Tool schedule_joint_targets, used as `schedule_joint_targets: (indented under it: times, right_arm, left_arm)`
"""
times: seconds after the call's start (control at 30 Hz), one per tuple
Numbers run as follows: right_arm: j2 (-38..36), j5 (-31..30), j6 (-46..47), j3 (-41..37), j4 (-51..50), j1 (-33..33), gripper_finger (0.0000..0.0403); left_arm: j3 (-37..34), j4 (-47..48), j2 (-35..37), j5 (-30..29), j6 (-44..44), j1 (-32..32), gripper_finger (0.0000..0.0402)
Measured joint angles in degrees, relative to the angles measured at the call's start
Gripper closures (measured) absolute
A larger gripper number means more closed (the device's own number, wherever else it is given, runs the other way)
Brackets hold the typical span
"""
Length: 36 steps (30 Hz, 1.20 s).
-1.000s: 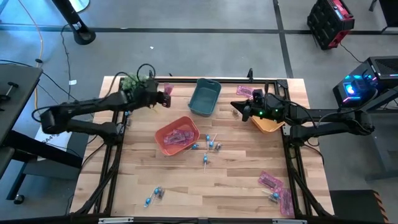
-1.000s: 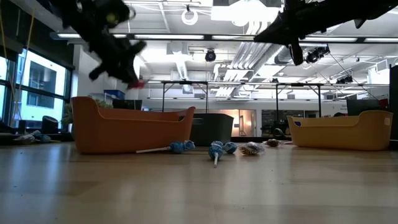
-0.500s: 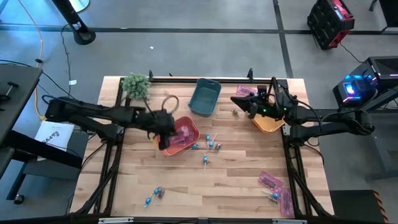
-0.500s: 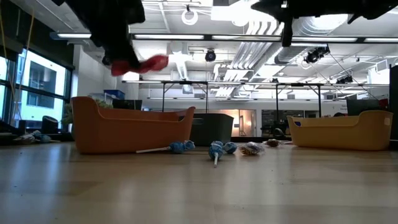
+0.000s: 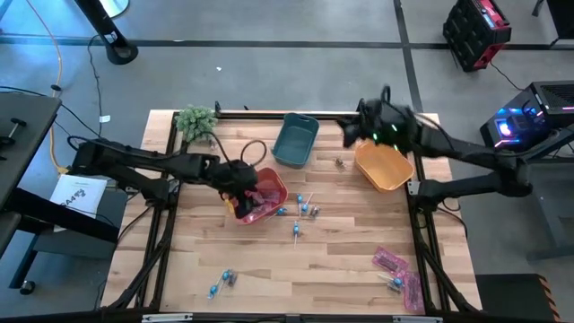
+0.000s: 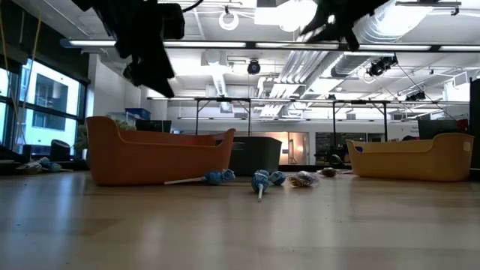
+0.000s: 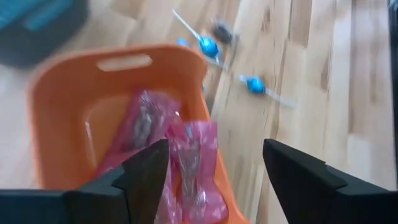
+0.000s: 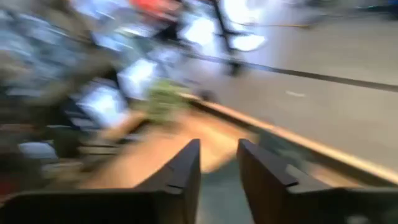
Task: Sort candy
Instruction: Put the red candy into the orange bin
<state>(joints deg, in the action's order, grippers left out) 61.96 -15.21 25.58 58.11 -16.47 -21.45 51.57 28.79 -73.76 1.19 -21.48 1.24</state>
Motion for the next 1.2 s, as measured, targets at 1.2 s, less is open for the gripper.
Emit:
schedule_joint_targets:
  times: [1.2]
  right_arm:
    - [53.49,7.85,-19.84,16.72,-30.97,-29.34,0.0187]
  left_arm:
    - [1.07,-0.27,8.93,-3.25,-12.41,-1.42,0.0138]
